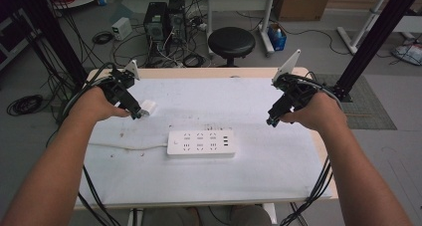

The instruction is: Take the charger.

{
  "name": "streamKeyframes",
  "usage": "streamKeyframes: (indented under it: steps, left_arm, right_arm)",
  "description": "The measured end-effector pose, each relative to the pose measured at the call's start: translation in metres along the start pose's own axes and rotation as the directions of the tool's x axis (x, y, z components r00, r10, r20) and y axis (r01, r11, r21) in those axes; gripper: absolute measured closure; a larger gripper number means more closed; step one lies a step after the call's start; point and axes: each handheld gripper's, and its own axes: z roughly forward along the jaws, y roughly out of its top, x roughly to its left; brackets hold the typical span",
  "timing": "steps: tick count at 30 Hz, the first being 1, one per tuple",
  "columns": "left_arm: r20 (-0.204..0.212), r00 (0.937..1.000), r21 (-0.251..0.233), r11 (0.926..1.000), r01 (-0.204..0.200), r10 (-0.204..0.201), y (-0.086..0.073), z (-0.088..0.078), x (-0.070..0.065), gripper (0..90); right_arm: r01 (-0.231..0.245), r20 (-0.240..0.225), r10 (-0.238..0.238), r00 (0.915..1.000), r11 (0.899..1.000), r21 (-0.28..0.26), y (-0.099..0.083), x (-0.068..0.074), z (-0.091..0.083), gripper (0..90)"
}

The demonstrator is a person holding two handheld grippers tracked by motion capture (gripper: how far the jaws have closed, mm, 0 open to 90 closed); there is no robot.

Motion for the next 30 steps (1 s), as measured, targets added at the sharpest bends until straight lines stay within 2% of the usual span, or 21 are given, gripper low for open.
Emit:
streamKeyframes:
  steps: [4, 6, 7, 12, 14, 17, 24, 30]
  left_arm:
    - [0.011, 0.9999, 0.007, 1.0000, 0.004, -0.004, 0.006, 0.010, 0.002, 17.0]
    - [0.012, 0.9996, 0.002, 0.9997, 0.025, -0.025, 0.011, 0.020, 0.005, 17.0]
    - [0.014, 0.9997, 0.008, 0.9997, 0.022, -0.022, 0.013, 0.023, 0.006, 17.0]
    - [0.003, 0.9992, 0.006, 0.9992, 0.039, -0.039, 0.021, 0.038, 0.010, 17.0]
    - [0.014, 0.9992, 0.015, 0.9992, 0.038, -0.038, 0.023, 0.045, 0.011, 17.0]
    - [0.009, 0.9995, 0.016, 0.9994, 0.029, -0.029, 0.028, 0.054, 0.010, 17.0]
    - [0.015, 0.9983, 0.017, 0.9983, 0.056, -0.056, 0.040, 0.074, 0.015, 17.0]
    - [0.001, 0.9975, 0.015, 0.9974, 0.070, -0.071, 0.049, 0.088, 0.021, 17.0]
  right_arm:
    - [-0.001, 0.002, 0.001, 1.0000, 1.000, -0.002, 0.001, 0.001, -0.001, 13.1]
    - [0.005, 0.012, -0.005, 0.9999, 1.000, -0.004, 0.002, 0.004, -0.001, 13.1]
    - [0.009, 0.015, -0.009, 0.9998, 1.000, -0.002, 0.002, 0.004, 0.000, 13.1]
    - [0.027, 0.019, -0.027, 0.9995, 1.000, -0.005, 0.001, 0.008, 0.000, 13.1]
    - [0.036, 0.023, -0.036, 0.9991, 0.999, -0.002, 0.001, 0.009, 0.001, 13.1]
    - [0.028, 0.025, -0.028, 0.9993, 1.000, 0.001, 0.001, 0.009, 0.003, 13.1]
    - [0.047, 0.027, -0.047, 0.9985, 0.999, 0.012, 0.001, 0.014, 0.006, 13.1]
    - [0.062, 0.035, -0.063, 0.9974, 0.998, 0.021, 0.004, 0.017, 0.009, 13.1]
